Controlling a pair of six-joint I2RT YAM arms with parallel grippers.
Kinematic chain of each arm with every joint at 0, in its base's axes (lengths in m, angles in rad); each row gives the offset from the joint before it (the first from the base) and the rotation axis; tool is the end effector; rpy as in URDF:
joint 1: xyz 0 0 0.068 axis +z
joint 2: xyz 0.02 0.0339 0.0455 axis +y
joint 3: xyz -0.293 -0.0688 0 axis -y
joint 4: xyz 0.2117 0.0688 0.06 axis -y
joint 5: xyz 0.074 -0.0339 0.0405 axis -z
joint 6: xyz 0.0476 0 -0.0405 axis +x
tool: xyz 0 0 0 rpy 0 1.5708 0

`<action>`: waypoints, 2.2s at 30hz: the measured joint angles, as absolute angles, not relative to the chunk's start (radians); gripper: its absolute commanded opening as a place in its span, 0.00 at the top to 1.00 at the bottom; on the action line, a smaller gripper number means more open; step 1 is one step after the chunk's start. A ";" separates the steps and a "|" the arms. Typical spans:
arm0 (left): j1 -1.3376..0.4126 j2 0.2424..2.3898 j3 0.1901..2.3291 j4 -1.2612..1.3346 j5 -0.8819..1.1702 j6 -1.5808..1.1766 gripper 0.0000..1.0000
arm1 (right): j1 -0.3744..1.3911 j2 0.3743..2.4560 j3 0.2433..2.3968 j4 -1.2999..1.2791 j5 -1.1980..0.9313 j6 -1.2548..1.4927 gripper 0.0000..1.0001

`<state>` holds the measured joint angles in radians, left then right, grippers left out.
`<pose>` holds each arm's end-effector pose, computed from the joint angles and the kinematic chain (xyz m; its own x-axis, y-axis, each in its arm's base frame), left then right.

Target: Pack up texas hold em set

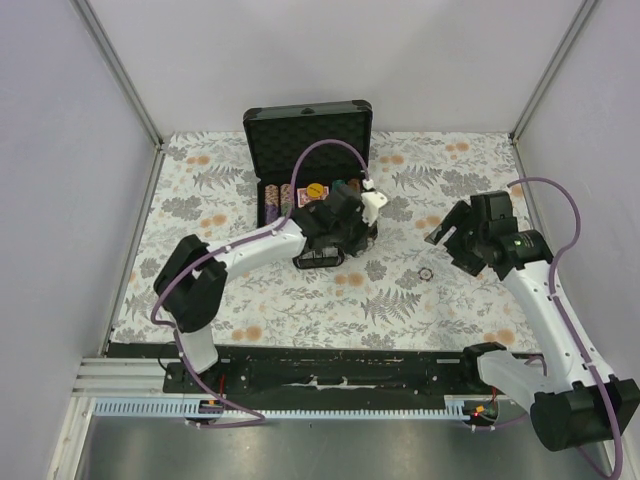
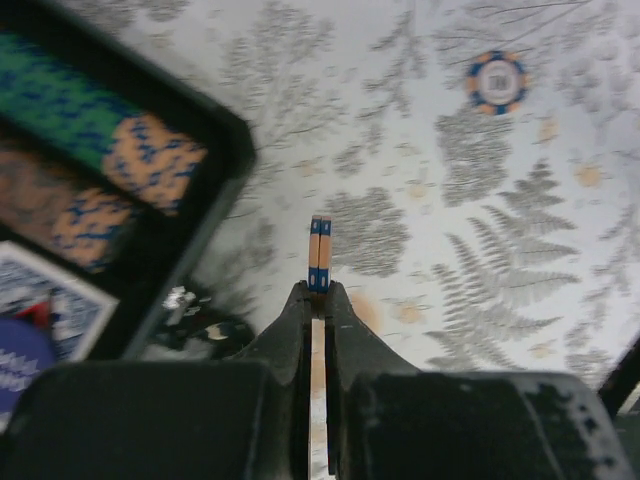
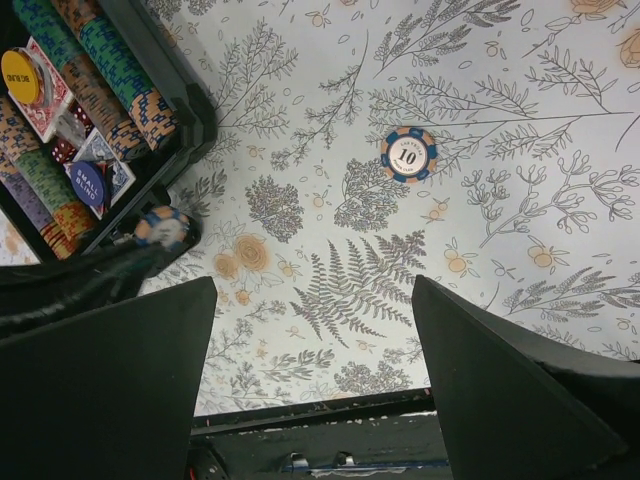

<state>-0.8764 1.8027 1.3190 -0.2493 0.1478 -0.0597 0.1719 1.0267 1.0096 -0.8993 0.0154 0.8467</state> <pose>0.2459 -0.3062 0.2723 -0.4769 0.4805 -0.7360 0.8031 0.5785 -0.1427 0.1529 0.0258 0.3241 -0.6391 0.6493 -0.4124 0.4784 0.7553 0.4479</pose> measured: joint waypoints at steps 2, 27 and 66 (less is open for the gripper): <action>-0.816 1.802 1.340 -0.303 0.154 0.013 0.98 | 0.171 1.018 1.009 -0.907 0.025 0.844 0.13; -0.634 1.963 1.607 -0.689 0.351 0.569 0.98 | 0.159 1.035 0.978 -0.914 0.032 0.837 0.13; -0.634 2.150 1.785 -0.742 0.249 0.595 0.67 | 0.151 1.078 0.937 -0.883 0.000 0.846 0.13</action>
